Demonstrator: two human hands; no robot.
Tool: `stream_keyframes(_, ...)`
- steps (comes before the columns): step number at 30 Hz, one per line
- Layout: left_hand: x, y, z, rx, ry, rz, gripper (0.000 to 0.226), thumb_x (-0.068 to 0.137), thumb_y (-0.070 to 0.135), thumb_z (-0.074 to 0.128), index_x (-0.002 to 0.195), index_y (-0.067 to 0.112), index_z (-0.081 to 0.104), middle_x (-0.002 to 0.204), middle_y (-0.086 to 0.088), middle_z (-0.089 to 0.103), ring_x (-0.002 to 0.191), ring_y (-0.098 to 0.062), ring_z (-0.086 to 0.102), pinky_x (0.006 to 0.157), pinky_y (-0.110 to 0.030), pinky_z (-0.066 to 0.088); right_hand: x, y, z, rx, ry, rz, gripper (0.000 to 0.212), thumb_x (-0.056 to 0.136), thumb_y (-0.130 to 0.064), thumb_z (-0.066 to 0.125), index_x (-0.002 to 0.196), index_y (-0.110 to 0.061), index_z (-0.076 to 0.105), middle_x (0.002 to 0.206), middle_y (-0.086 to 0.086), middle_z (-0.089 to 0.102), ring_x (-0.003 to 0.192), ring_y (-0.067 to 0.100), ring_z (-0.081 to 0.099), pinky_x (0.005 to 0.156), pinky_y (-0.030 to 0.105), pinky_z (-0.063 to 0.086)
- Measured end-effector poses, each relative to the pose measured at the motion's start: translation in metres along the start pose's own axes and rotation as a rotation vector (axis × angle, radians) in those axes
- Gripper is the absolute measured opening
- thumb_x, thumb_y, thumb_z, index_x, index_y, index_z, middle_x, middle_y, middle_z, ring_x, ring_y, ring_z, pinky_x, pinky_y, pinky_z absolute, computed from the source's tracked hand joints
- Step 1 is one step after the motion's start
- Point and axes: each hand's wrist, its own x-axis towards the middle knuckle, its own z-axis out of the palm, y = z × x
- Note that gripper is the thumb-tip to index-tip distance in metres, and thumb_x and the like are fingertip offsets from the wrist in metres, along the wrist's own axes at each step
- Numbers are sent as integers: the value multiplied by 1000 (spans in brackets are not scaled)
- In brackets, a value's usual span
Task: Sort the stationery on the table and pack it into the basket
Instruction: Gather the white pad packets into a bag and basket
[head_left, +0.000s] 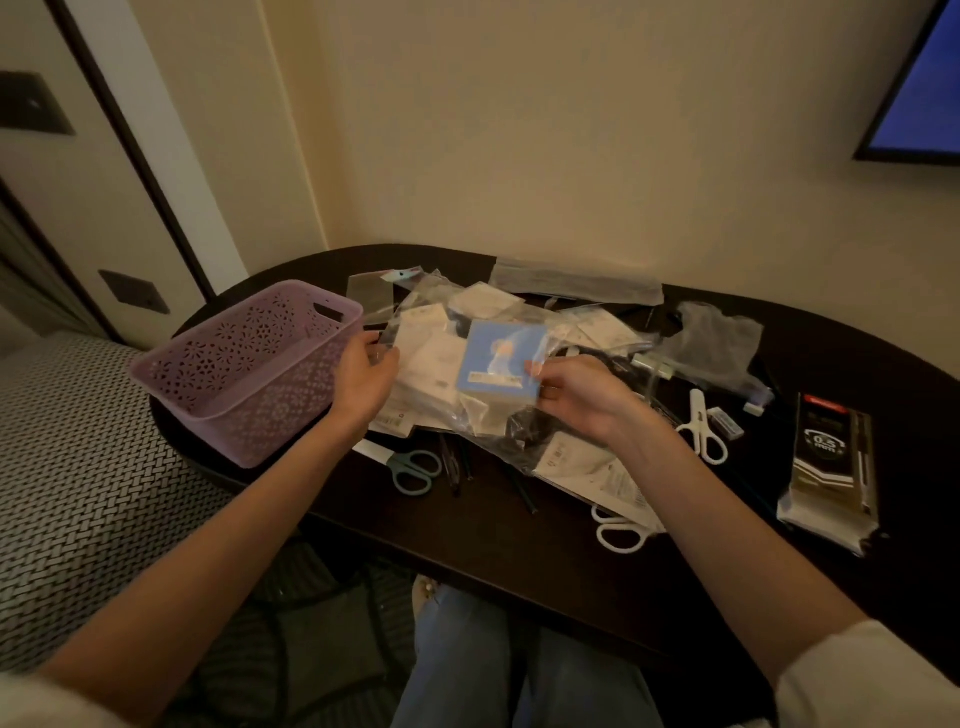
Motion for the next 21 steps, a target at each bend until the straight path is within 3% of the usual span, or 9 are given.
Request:
stream_keyframes(3,9,-5,-1,-35,-2,-37,37,95,19,53,130,5,53,119,-7,60,106,-19,56,80,-30,43,7,2,10,68,-35,7,22,90,5,57,112,3,60,106,15,67,100,27,64,92,38,51)
stream_keyframes(5,12,-6,-1,-34,-5,-53,35,96,18,53,128,4,56,116,-3,59,107,-19,55,82,-28,42,14,4,14,91,-44,10,23,89,5,58,112,4,60,107,15,67,103,29,63,99,41,47)
stream_keyframes(6,12,-7,-1,-39,-6,-51,32,96,17,52,125,3,58,110,0,59,105,-18,54,82,-28,43,17,5,16,96,-58,17,24,89,4,59,113,3,60,110,16,66,103,29,63,99,41,47)
stream_keyframes(9,13,-11,0,-39,-14,-40,22,97,13,48,94,-3,64,74,3,51,81,-15,49,62,-23,36,24,10,20,98,-115,36,22,89,1,60,111,-1,62,112,16,66,107,30,62,103,43,46)
stream_keyframes(10,14,-12,1,-35,-13,-47,24,97,12,47,92,-6,63,70,4,47,76,-12,46,58,-22,33,25,10,19,86,-119,30,20,89,1,61,109,-2,62,109,15,66,106,29,61,104,43,45)
stream_keyframes(12,13,-11,1,-33,-15,-42,27,97,13,47,100,-10,61,71,4,47,72,-9,43,57,-21,32,26,9,16,61,-122,11,17,89,-1,62,106,-3,63,100,11,68,101,26,62,101,42,47)
stream_keyframes(15,12,-8,2,-27,-19,-8,25,97,16,49,109,-1,63,87,-1,57,80,-10,49,61,-19,36,28,8,11,44,-146,-3,14,87,1,63,99,-6,64,93,8,68,90,21,65,88,36,54)
stream_keyframes(19,10,-7,4,-72,-40,-21,15,98,17,49,109,11,58,99,-4,59,89,-15,54,72,-26,45,35,18,13,-6,-129,22,34,83,5,66,116,2,60,96,8,70,82,19,69,65,33,59)
stream_keyframes(21,9,-7,4,-97,-56,-38,13,99,16,47,109,13,55,94,-1,57,85,-14,54,76,-32,47,41,23,18,-61,-120,12,40,81,1,70,119,2,59,101,11,71,88,22,71,70,37,60)
